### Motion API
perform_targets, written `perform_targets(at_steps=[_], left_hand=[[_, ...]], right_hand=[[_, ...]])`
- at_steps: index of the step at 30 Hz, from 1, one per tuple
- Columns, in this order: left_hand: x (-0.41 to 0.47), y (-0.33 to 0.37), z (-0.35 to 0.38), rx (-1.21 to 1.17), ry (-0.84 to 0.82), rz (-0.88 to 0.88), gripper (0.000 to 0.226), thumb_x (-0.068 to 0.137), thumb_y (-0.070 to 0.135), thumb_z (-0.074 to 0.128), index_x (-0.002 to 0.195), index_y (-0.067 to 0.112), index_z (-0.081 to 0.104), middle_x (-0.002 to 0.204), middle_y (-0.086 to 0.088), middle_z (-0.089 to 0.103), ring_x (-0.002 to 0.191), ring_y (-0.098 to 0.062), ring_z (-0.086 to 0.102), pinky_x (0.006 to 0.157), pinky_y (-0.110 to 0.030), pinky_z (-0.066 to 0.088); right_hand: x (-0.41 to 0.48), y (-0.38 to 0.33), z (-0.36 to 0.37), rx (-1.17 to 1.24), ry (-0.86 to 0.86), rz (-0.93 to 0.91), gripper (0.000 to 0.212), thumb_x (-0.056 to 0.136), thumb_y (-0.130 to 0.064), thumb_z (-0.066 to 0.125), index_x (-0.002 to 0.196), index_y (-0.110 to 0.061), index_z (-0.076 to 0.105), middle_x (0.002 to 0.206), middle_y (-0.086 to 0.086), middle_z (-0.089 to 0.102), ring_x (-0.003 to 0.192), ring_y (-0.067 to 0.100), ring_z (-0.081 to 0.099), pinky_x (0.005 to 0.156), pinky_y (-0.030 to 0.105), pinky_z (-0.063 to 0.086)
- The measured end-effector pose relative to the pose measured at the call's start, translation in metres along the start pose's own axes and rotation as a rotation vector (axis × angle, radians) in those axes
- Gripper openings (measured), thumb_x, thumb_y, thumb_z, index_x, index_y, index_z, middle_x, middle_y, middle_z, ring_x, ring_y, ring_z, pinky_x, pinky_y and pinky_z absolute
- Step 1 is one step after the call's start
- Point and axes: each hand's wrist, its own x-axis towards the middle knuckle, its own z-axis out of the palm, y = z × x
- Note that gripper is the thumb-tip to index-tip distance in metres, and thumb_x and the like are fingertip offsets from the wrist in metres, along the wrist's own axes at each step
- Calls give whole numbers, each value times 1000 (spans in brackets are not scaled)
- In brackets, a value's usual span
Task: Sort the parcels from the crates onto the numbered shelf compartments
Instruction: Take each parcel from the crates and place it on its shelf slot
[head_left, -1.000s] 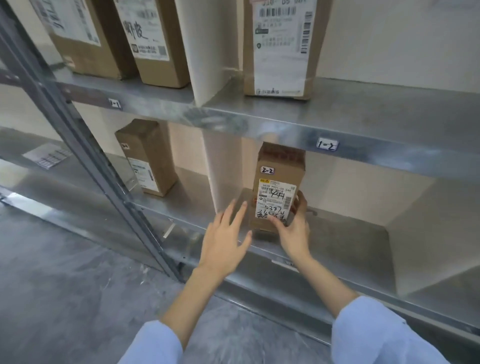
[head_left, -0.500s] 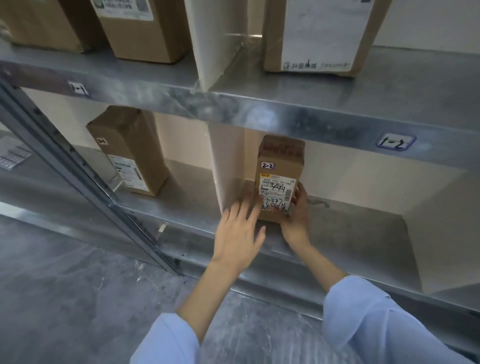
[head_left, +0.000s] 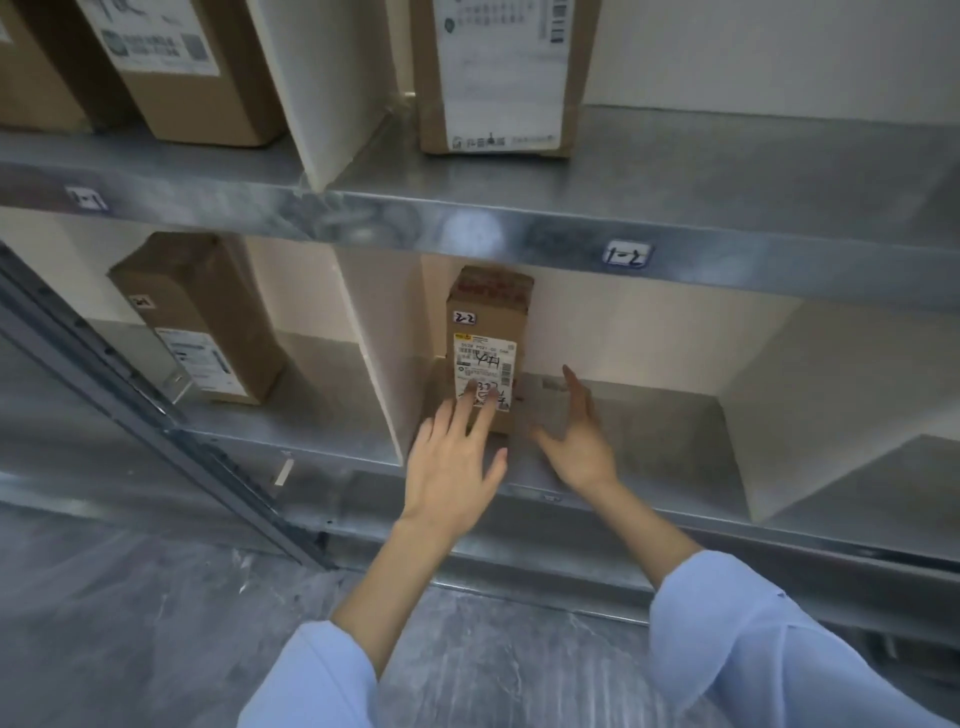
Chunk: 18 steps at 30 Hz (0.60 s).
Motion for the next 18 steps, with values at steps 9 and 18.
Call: perform_targets(at_steps=[9,18], left_hand=[[-12,114,-9,-8,17,153,68,99,53,30,158,24,10,163,-5,18,145,-25,26,113,-37,25],[-77,307,-12,-51,9,369,68,99,54,34,158,26,13,163,-3,19,143,-26,30,110,-37,27]], right_hand=[[-80,38,-124,-479,-22,36,72,96,-68,32,157,-35,12,164,-1,19,145,27,26,111,46,36],[-228,125,-288,-573,171,129,70,95,-69,30,156,-39,15,164,-5,19,145,24,26,111,44,35]])
